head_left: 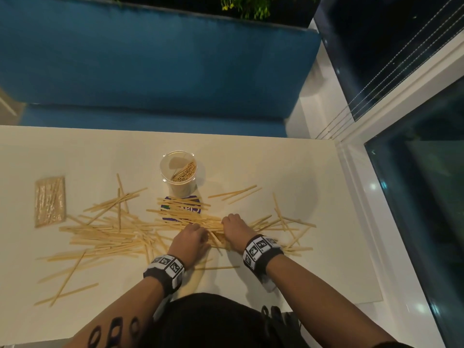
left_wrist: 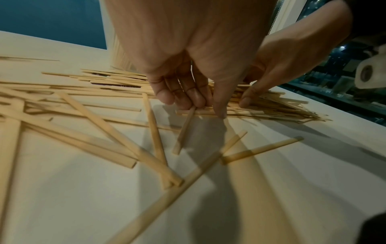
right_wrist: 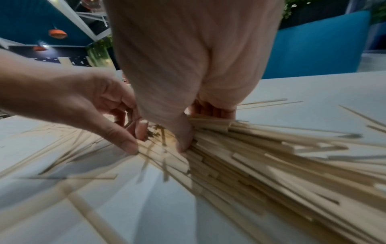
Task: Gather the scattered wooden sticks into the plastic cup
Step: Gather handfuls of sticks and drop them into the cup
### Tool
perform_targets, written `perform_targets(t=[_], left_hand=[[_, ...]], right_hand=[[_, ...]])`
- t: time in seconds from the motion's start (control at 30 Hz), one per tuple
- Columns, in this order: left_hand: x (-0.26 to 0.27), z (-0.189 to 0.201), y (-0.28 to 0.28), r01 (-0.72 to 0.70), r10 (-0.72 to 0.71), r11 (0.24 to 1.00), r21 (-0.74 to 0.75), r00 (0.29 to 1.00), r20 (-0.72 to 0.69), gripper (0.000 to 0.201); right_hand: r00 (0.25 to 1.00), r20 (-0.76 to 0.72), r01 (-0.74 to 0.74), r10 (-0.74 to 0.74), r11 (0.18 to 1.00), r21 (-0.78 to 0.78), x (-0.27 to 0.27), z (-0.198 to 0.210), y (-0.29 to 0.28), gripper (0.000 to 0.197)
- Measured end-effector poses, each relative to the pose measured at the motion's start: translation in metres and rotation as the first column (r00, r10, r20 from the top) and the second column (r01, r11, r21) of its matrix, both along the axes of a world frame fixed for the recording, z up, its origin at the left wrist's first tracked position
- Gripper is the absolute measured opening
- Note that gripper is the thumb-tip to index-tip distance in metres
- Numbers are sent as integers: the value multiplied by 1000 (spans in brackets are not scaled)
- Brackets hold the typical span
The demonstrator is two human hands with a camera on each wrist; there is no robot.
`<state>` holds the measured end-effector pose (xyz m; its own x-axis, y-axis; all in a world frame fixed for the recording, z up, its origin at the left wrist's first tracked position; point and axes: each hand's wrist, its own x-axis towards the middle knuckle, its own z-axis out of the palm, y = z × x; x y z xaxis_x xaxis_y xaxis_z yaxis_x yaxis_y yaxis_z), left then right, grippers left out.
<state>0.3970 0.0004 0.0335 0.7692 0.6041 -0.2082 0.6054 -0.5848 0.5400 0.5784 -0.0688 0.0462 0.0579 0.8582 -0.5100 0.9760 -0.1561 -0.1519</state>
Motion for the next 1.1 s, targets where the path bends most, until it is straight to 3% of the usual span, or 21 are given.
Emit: perform_targets(t=[0.17,0.37,0.47,0.57,0.67,0.8,0.97,1.1], left_hand=[[-7,3,8,-2,1,1000,15,997,78,21],[-7,16,19,-290,299,954,-75,935,192,8],[-2,18,24,-350,349,936,-30,917,194,40],[6,19,26,-201,195,980,8,961,198,60],[14,17,25,-153,159,987,-49,969,191,45],[19,15,26,-300,347,933,-199,895,279,12],[11,15,33,-373,445,885,-278,852,276,14],[9,18,32,-406,502,844,-350,828,249,7]], right_hand=[[1000,22,14,-13,999,-37,9,3,2,40],[998,41,53,-50,996,-78,33,21,10,43],[998,62,-9,15,996,-89,41,25,14,49],[997,30,-70,74,991,-112,43,24,16,58],[997,-47,-63,59,994,-88,41,28,18,52],[993,-116,7,-9,1000,-16,41,34,19,34],[964,-223,168,-147,983,76,55,44,20,12],[872,-356,392,-335,914,101,72,54,25,12]])
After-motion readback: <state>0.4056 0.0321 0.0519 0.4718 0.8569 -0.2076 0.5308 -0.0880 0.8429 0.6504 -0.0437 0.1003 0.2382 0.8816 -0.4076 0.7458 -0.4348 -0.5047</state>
